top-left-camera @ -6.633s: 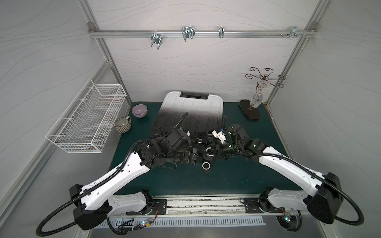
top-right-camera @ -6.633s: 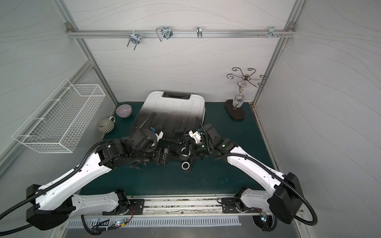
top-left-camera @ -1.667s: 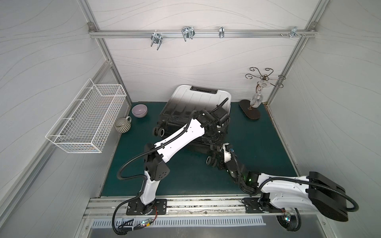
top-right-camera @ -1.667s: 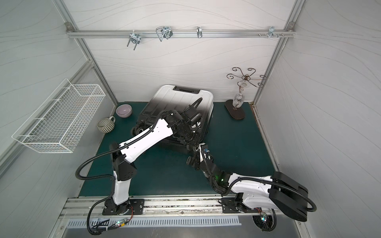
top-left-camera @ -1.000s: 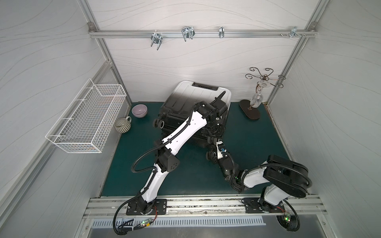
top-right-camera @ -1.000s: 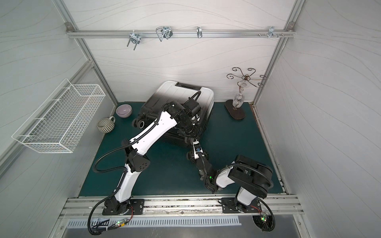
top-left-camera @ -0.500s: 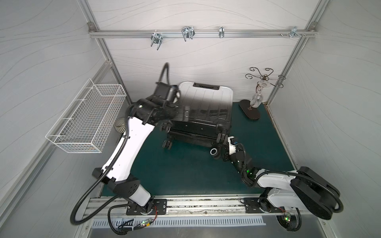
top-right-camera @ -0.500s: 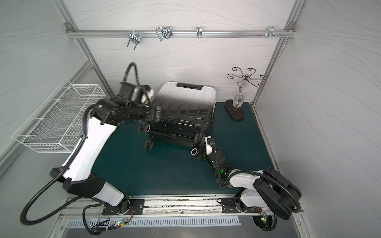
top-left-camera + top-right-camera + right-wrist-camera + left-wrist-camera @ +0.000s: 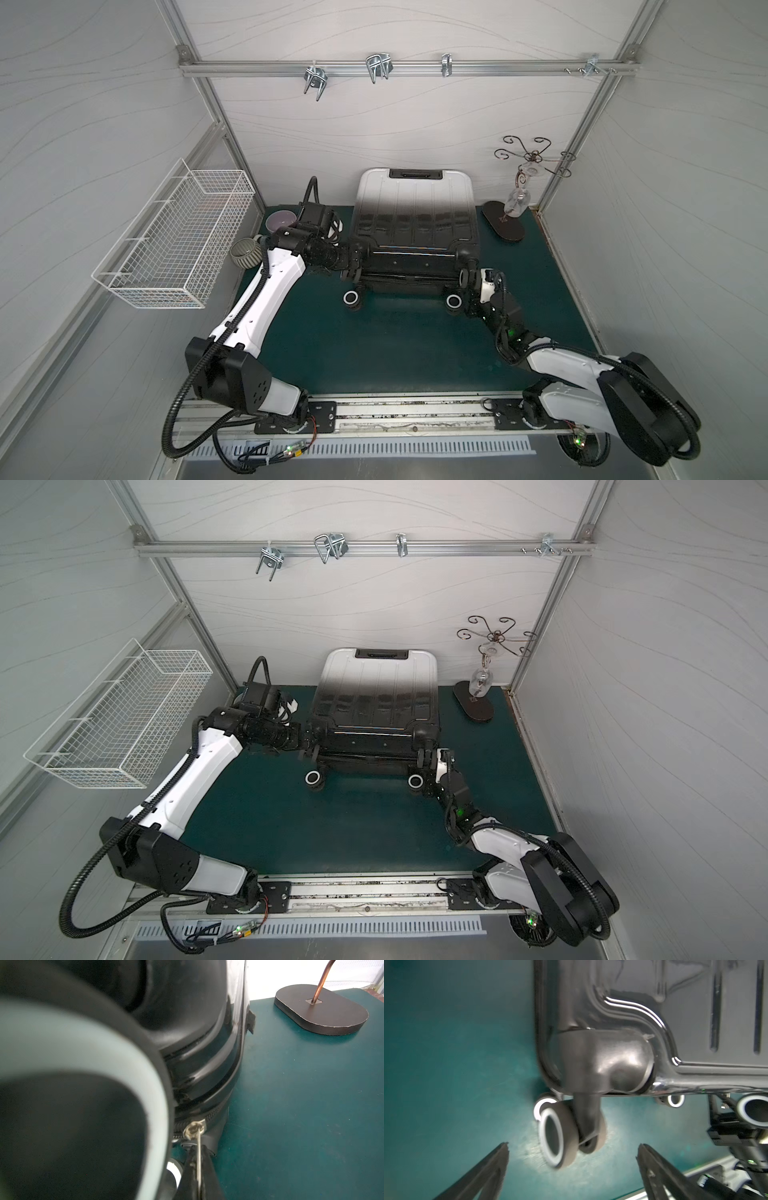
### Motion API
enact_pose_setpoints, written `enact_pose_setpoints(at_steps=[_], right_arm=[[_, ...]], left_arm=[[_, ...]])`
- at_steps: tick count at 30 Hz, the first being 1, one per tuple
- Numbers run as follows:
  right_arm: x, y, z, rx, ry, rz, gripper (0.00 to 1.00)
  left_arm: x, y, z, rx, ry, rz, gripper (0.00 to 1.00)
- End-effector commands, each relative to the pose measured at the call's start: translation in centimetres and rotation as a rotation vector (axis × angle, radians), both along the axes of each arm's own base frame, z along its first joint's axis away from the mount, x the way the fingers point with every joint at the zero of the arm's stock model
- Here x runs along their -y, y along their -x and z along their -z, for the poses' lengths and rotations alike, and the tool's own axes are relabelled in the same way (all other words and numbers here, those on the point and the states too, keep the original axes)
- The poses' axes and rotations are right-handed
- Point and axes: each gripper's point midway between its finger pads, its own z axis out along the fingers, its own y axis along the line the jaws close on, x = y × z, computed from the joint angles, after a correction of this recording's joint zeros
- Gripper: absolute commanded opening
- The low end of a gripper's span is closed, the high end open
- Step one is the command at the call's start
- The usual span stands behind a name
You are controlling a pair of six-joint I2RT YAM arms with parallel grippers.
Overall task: Close the suitcase zippers
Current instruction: Zip the zipper on the suitcase.
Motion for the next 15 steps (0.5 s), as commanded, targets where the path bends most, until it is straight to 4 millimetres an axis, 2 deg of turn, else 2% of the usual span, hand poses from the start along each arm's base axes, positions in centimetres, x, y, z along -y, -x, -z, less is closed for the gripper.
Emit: enact_pose_setpoints(at_steps=[1, 7, 9, 10, 12, 14, 15], right_arm=[[-1.4, -1.2, -5.0, 0.13, -0.094, -0.032, 0.0], [-1.4, -1.2, -4.8, 0.128, -0.088, -0.03, 0.0], [-1.3, -1.1, -4.9, 0.131, -0.084, -0.029, 0.0], [-1.3, -1.1, -4.8, 0.13, -0.079, -0.031, 0.0], [-1.2, -1.0, -5.0, 0.134, -0.072, -0.034, 0.0], [-1.3, -0.8, -5.5, 0.144, -0.062, -0.048, 0.0], [-1.2, -0.7, -5.8, 0.151, -0.053, -0.052, 0.0]], left_arm=[[2.6, -1.8, 0.2, 0.049, 0.063, 0.013, 0.96], [2.8, -2.9, 5.5, -0.02, -0.001, -0.033, 0.78], [3.1, -3.2, 6.1, -0.013, 0.014, -0.037, 0.64], [3.2, -3.3, 5.9, -0.002, 0.022, -0.038, 0.56], [3.2, -3.5, 4.7, 0.032, 0.023, -0.035, 0.3], [3.0, -3.5, 2.5, 0.063, 0.01, -0.019, 0.06], [2.9, -3.4, 1.0, 0.075, 0.008, -0.013, 0.0]])
